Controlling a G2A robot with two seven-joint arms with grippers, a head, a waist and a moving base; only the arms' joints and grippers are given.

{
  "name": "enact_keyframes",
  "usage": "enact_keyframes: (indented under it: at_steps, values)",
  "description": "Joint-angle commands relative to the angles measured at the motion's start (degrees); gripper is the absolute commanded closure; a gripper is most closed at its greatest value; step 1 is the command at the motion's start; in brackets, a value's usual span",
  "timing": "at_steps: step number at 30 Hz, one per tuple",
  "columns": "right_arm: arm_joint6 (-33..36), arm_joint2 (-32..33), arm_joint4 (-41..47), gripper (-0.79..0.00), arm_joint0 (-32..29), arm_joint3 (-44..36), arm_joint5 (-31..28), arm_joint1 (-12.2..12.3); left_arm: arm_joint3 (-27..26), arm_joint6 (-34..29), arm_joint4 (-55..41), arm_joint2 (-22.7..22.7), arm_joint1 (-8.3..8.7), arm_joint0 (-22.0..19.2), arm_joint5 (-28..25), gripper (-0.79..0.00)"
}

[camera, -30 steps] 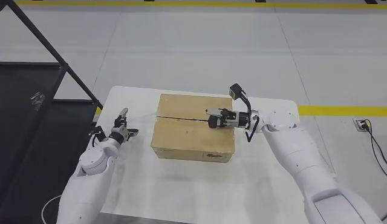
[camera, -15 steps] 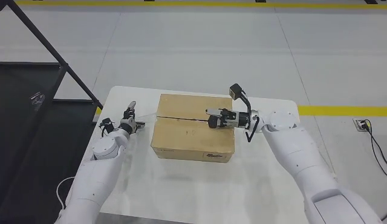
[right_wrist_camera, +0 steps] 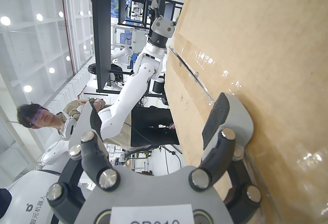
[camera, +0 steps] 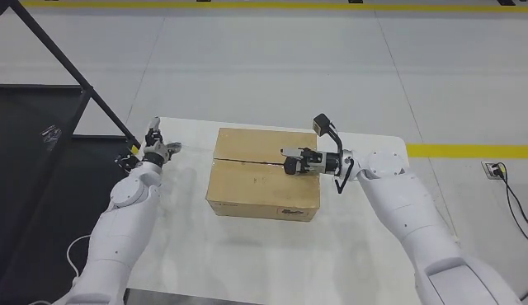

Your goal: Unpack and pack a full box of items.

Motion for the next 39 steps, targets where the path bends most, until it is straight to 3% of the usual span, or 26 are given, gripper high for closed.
enact_keyframes:
  at_steps: [1, 9, 18, 23, 29, 39]
  values:
    - [0.0, 0.0, 0.0, -0.785, 0.0, 0.0, 0.0, 0.0, -1.69, -0.01, 0.23, -0.59, 0.25, 0.67, -0.62, -0.785]
    - [0.0, 0.0, 0.0, -0.785, 0.0, 0.0, 0.0, 0.0, -12.25, 0.5, 1.91, -2.39, 1.03, 5.31, -1.87, -0.785]
    - [0.0, 0.0, 0.0, -0.785, 0.0, 0.0, 0.0, 0.0, -30.11, 3.5, 4.44, -5.1, 1.87, 13.72, -1.37, -0.785]
    - [-5.08, 1.56, -0.14, -0.785, -3.08, -4.39, 0.51, 0.98, -38.85, 5.06, 5.02, -6.39, 2.08, 17.92, -0.43, -0.785]
    - [-8.96, 4.67, -0.23, -0.785, -7.19, -9.81, 1.68, 2.84, -45.94, 6.12, 5.45, -7.36, 2.14, 20.9, -0.15, -0.785]
    - [-8.23, 8.85, -1.09, -0.785, -12.41, -18.62, 6.8, 5.55, -54.72, 7.07, 6.76, -7.52, 2.03, 24.38, -0.25, -0.785]
